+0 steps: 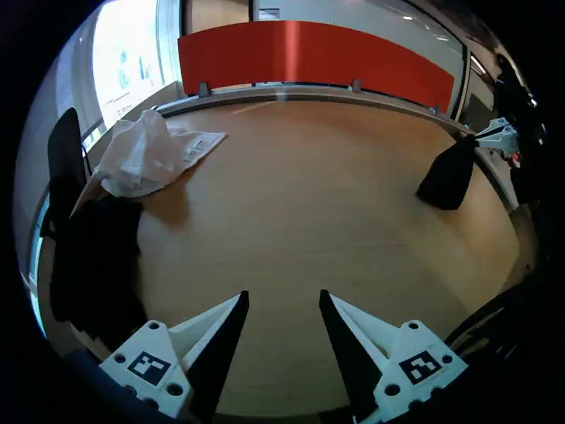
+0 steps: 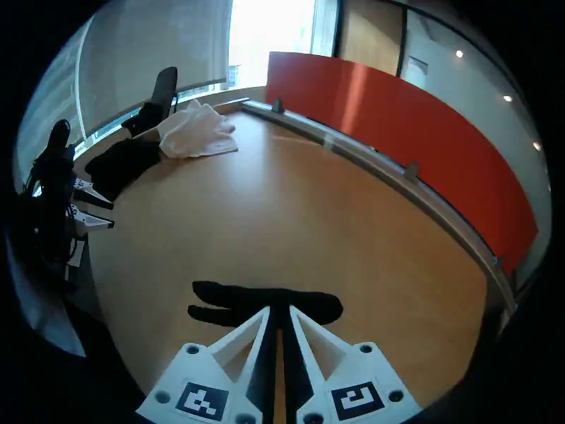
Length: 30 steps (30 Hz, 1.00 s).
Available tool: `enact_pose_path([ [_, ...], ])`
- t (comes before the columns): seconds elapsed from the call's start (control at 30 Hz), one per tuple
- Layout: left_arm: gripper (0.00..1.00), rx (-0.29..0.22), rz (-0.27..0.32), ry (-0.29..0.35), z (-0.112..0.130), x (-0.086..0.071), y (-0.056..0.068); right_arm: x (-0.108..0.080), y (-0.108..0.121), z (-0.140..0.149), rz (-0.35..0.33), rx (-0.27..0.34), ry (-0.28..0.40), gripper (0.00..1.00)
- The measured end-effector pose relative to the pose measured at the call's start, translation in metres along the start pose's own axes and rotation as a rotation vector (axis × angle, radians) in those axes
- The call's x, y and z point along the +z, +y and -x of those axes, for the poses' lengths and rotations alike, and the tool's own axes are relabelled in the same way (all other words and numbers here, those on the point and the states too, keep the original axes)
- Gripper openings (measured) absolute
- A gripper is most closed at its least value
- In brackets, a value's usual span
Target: Fold towel
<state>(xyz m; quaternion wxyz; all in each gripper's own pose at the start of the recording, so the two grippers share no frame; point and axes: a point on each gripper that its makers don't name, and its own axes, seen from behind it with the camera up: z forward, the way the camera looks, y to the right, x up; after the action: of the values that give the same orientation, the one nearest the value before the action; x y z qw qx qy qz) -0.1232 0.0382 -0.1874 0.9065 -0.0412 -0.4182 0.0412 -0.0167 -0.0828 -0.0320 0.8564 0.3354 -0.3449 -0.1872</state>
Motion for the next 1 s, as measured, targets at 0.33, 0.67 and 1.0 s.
enact_pose_path([
  [0.33, 0.73, 0.012, 0.008, -0.001, -0.005, 0.001, 0.010, -0.040, 0.071, 0.019, 0.094, 0.035, -0.020, 0.04],
  [0.67, 0.73, 0.016, 0.004, -0.008, -0.004, 0.003, 0.015, -0.067, 0.127, 0.049, 0.166, 0.065, -0.064, 0.04],
  [1.0, 0.73, 0.022, -0.002, -0.013, -0.002, 0.003, 0.018, -0.084, 0.171, 0.068, 0.209, 0.091, -0.098, 0.04],
])
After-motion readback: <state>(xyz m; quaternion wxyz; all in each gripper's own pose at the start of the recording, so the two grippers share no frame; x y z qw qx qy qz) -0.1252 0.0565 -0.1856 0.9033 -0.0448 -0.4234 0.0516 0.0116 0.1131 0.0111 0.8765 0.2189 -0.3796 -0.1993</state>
